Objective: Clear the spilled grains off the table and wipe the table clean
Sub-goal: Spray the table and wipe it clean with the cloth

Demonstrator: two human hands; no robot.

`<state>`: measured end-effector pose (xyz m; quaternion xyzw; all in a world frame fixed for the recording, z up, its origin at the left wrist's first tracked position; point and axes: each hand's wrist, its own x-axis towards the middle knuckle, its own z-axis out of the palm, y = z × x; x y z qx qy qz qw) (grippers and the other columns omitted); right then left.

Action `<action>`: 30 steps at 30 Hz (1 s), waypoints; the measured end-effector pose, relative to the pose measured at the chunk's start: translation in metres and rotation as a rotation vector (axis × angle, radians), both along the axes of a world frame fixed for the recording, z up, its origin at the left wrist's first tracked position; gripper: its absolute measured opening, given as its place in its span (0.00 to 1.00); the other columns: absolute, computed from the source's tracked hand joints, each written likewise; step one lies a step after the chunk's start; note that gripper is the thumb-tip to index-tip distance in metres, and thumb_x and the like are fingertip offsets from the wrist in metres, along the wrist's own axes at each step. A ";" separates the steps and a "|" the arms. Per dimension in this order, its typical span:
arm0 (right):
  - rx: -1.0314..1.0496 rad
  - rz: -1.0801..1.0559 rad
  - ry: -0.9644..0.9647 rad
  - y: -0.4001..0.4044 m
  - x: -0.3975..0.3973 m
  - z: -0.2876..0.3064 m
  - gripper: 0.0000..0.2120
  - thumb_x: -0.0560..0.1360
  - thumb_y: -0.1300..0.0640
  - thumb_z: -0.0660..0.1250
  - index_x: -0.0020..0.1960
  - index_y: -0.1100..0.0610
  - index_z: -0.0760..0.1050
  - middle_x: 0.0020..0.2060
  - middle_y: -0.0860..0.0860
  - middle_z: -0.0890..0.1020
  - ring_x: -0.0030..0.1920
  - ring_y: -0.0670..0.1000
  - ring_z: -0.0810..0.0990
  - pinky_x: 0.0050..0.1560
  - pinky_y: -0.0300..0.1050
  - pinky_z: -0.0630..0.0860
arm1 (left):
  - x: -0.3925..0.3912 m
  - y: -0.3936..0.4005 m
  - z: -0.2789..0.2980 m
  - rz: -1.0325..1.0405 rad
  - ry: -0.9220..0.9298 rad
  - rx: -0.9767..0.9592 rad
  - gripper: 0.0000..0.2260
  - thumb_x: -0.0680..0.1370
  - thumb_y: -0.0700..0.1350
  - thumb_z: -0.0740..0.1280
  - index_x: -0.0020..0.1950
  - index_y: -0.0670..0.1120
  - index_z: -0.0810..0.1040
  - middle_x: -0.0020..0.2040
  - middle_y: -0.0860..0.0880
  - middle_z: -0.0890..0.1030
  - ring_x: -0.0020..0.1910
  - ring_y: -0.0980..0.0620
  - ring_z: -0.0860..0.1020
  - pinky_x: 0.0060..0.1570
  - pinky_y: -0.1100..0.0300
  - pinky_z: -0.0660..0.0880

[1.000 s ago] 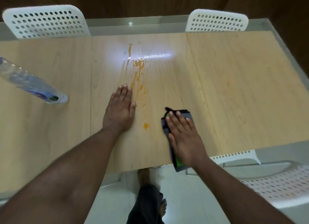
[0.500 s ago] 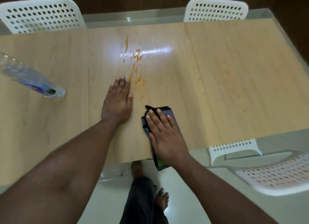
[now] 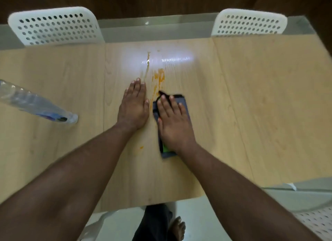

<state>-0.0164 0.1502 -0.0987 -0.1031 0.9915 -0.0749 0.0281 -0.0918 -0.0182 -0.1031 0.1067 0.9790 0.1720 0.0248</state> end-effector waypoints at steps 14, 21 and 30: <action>0.020 -0.124 -0.010 0.015 -0.135 0.002 0.30 0.86 0.45 0.44 0.86 0.55 0.52 0.86 0.51 0.53 0.85 0.55 0.48 0.83 0.59 0.50 | -0.089 -0.024 -0.004 -0.017 0.013 -0.126 0.32 0.84 0.56 0.46 0.86 0.43 0.54 0.86 0.43 0.54 0.85 0.45 0.50 0.84 0.48 0.48; 0.043 0.164 -0.049 0.012 -0.110 0.006 0.29 0.88 0.45 0.44 0.87 0.54 0.47 0.86 0.49 0.48 0.85 0.51 0.41 0.84 0.56 0.47 | -0.092 -0.025 -0.003 -0.007 0.005 -0.122 0.32 0.84 0.57 0.44 0.86 0.43 0.51 0.86 0.44 0.51 0.86 0.48 0.47 0.84 0.50 0.47; 0.012 -0.158 -0.011 0.019 -0.227 0.008 0.30 0.86 0.46 0.45 0.86 0.56 0.53 0.85 0.52 0.55 0.85 0.56 0.51 0.83 0.59 0.51 | -0.094 -0.024 -0.010 0.005 0.000 -0.152 0.31 0.86 0.56 0.45 0.86 0.43 0.48 0.87 0.45 0.48 0.86 0.49 0.44 0.84 0.48 0.47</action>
